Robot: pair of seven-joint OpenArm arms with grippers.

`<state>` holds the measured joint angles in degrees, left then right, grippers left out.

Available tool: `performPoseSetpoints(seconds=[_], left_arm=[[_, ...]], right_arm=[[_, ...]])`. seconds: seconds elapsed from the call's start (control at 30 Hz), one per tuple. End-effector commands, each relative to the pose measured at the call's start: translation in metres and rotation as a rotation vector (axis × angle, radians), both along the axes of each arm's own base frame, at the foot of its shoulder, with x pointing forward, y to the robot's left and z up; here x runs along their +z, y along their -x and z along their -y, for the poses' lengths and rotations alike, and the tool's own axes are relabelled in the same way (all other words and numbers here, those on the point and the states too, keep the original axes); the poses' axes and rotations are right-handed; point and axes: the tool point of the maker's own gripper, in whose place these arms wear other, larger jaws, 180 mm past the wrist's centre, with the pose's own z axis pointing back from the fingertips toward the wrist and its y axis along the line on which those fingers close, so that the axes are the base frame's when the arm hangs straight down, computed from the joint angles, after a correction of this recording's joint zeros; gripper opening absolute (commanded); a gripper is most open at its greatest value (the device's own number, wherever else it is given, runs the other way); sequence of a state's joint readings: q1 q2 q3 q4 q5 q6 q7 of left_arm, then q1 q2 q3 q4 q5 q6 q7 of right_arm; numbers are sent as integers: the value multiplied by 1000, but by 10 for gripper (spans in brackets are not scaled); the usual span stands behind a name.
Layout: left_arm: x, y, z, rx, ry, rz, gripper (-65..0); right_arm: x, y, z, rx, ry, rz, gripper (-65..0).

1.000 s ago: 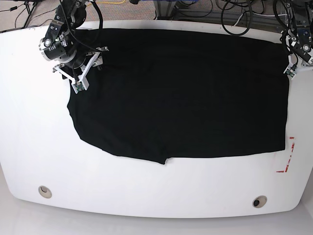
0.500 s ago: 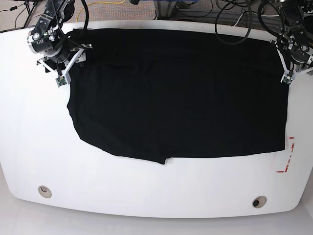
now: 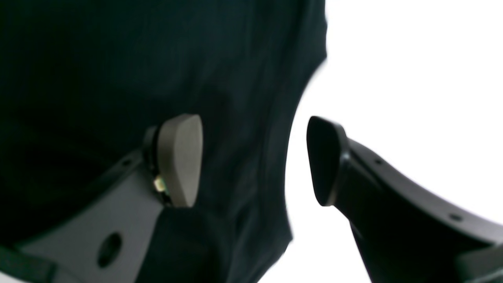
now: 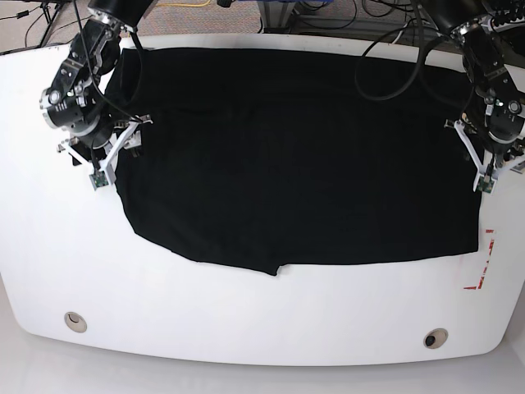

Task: Layout the t-shirt on the table in an organized manner, then fold the t-shirt properly
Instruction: 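Lower both grippers to the black shirt's side edges near the hem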

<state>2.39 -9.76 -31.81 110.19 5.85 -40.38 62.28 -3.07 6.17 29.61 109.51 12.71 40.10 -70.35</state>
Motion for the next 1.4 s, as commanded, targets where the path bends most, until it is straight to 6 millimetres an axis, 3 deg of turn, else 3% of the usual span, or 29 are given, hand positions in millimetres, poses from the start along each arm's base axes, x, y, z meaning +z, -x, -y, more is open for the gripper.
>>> performPoseSetpoints(seconds=[0.0,0.17,0.3,0.53,0.73,1.03,1.37], left_arm=[[29,-25,-3,-10,-27,93,-272],[36,-56,-2,-18,12,126,-272],[42,-78,-14,-3,37,137,-272],[45,-130,-9,-38,170,230,-272],[42,-159,-12,-57,256,279,-272],[35,-174,-18,-44,314,267,-272],[39,-170,-31,-32,293,268,-272]], right_arm=[[11,-24,9,-3,35,38,-258],[20,-60,17,-23,60,81,-258],[24,-87,22,-39,57,98,-258],[16,-135,24,-45,4,117,-258],[7,-171,14,-29,-66,137,-258],[-9,-200,15,-36,-197,168,-258],[-31,-199,16,-97,-373,193,-258]])
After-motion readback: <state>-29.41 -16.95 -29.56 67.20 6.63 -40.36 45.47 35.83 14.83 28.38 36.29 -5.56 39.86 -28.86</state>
